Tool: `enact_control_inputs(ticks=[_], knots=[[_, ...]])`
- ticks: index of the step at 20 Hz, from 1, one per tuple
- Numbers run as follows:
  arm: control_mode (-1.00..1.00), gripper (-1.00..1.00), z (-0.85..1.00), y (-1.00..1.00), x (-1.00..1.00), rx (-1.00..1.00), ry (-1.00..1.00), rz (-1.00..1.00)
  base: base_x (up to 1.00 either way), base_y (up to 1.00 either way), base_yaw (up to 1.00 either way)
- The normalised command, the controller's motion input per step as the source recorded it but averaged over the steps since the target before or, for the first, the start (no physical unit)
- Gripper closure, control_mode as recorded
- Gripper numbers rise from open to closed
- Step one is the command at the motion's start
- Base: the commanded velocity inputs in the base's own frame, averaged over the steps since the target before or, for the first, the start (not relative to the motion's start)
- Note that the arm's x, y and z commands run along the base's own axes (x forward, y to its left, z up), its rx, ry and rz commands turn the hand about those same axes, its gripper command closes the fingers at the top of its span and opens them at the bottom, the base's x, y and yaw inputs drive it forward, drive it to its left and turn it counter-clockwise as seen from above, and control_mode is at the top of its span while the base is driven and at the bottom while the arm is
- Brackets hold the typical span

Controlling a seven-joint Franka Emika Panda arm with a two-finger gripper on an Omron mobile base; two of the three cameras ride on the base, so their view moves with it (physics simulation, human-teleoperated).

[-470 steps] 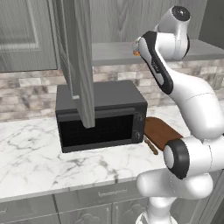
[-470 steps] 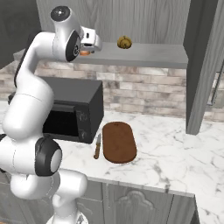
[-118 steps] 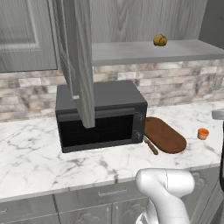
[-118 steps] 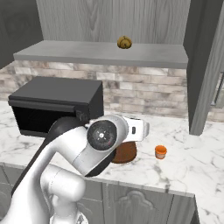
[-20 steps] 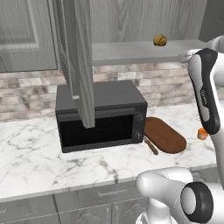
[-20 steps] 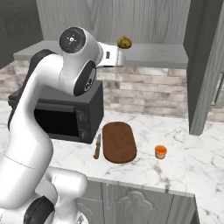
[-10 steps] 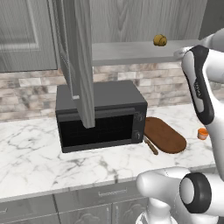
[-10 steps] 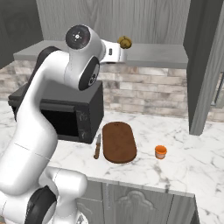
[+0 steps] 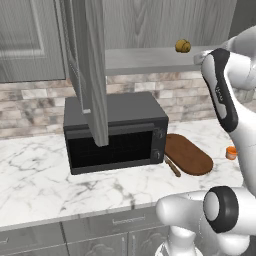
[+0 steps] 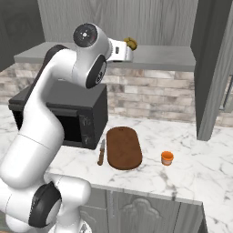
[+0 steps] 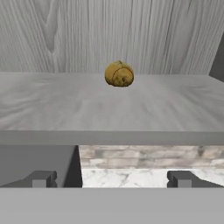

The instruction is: Pick the bread, place it on the cutting board, pick the jam, place it on the counter, and close the cabinet.

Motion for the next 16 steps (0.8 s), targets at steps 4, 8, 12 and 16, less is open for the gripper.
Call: enact_control_inputs(ticks=[4,8,12,16], knots=[[-1.0,-1.0,0.08,0.0,0.26,0.0,0.0,0.0,0.0,0.0,0.0],[-1.0,-1.0,0.01,0.0,0.26,0.0,0.0,0.0,0.0,0.0,0.0],[-1.0,-1.0,0.0,0.0,0.21,0.0,0.0,0.0,0.0,0.0,0.0],[-1.0,-1.0,0.0,0.0,0.22,0.0,0.0,0.0,0.0,0.0,0.0]])
